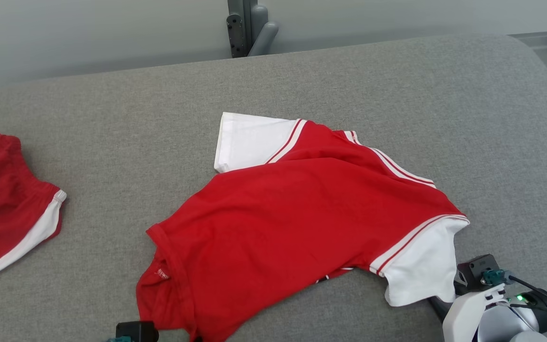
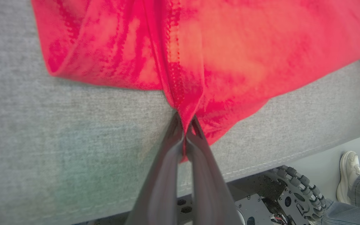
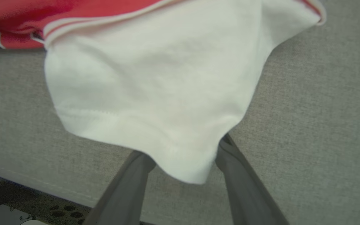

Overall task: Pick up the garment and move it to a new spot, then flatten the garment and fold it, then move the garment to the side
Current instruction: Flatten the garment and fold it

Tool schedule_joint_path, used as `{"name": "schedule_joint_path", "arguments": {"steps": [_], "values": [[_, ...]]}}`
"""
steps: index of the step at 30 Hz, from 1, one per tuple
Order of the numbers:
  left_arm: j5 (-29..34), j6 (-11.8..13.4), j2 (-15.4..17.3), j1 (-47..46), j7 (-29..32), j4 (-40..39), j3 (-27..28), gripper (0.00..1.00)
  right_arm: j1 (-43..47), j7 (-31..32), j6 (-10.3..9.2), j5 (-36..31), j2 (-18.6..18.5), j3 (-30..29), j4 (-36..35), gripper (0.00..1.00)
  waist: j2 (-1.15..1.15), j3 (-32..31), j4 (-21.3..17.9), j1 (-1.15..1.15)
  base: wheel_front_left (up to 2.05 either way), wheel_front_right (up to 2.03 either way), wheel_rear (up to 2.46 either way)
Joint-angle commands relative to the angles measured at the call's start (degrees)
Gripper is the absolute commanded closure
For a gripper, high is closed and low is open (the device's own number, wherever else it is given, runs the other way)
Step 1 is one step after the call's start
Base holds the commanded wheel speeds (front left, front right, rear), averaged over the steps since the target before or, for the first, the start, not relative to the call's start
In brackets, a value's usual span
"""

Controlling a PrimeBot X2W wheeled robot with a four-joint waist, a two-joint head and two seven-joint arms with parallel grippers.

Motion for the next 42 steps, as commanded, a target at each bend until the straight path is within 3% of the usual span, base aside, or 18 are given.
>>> {"name": "schedule_joint_path", "arguments": {"steps": [1,6,12,18,21,23,26,30,32,34,36,38,42], "values": [[-0.4,-0.3,-0.5,-1.5,-0.1,1.0,-0.3,1.00,-0.5,-0.5,0.02,0.7,-0.1,-0.1,-0.4,1.00,0.28,0.1,-0.1,0.00,0.00,0.00,0.00],[-2.3,-1.3,-0.6,-1.6,0.0,-1.5,-0.9,1.00,-0.9,-2.0,0.01,2.3,-0.2,-2.2,-3.2,1.00,0.28,0.4,-0.2,0.00,0.00,0.00,0.00],[-5.3,-2.4,1.2,-1.0,0.9,-12.4,0.0,1.00,-1.7,-3.6,0.00,5.4,-1.4,-6.0,-13.2,1.00,0.28,1.4,-0.6,0.00,0.00,0.00,0.00],[-7.1,-3.0,7.7,-6.2,7.1,-29.9,2.1,1.00,-4.7,-3.6,0.00,9.5,-4.3,-11.0,-23.1,1.00,0.28,4.5,0.4,0.00,0.00,0.00,0.00],[-8.1,-3.0,8.4,-8.1,8.2,-31.6,3.0,1.00,-5.8,-3.5,0.00,9.9,-4.8,-11.4,-23.8,1.00,0.28,5.3,0.8,0.00,0.00,0.00,0.00],[-11.5,-3.2,11.5,-16.2,13.1,-33.0,5.1,1.00,-11.6,-2.2,0.01,10.6,-7.1,-11.6,-23.9,1.00,0.28,8.3,1.4,0.00,0.00,0.00,0.00],[-14.0,-3.3,13.9,-28.1,17.5,-29.7,6.9,1.00,-21.1,-1.0,0.00,11.8,-9.0,-9.3,-21.7,1.00,0.28,11.7,1.9,0.00,0.00,0.00,0.00],[-14.7,-2.0,13.0,-46.1,20.3,-20.2,6.9,1.00,-38.2,-2.1,-0.02,11.5,-10.0,-6.1,-16.1,1.00,0.28,16.4,2.8,0.00,0.00,0.00,0.00],[-12.8,-1.5,12.7,-55.5,20.8,-14.4,5.8,1.00,-47.0,-2.9,-0.01,14.4,-6.1,-6.1,-11.3,1.00,0.28,18.6,3.1,0.00,0.00,0.00,0.00],[-10.9,-0.2,11.1,-64.5,19.0,-8.4,5.9,1.00,-56.4,-4.0,0.00,11.8,-5.5,-6.0,-6.2,1.00,0.28,20.9,3.3,0.00,0.00,0.00,0.00],[-8.1,1.0,9.2,-71.8,15.9,-2.0,5.1,1.00,-63.7,-6.4,-0.03,10.5,-1.2,-7.9,0.4,1.00,0.28,21.9,3.8,0.00,0.00,0.00,0.00],[-3.7,1.1,9.6,-79.8,11.9,3.3,3.7,1.00,-72.0,-9.4,0.02,6.7,1.6,-9.8,5.9,1.00,0.28,23.0,3.9,0.00,0.00,0.00,0.00],[1.2,0.8,6.4,-92.2,-1.5,12.8,3.2,1.00,-85.3,-16.3,0.02,-0.6,7.8,-14.9,16.6,1.00,0.28,25.8,4.0,0.00,0.00,0.00,0.00]]}}
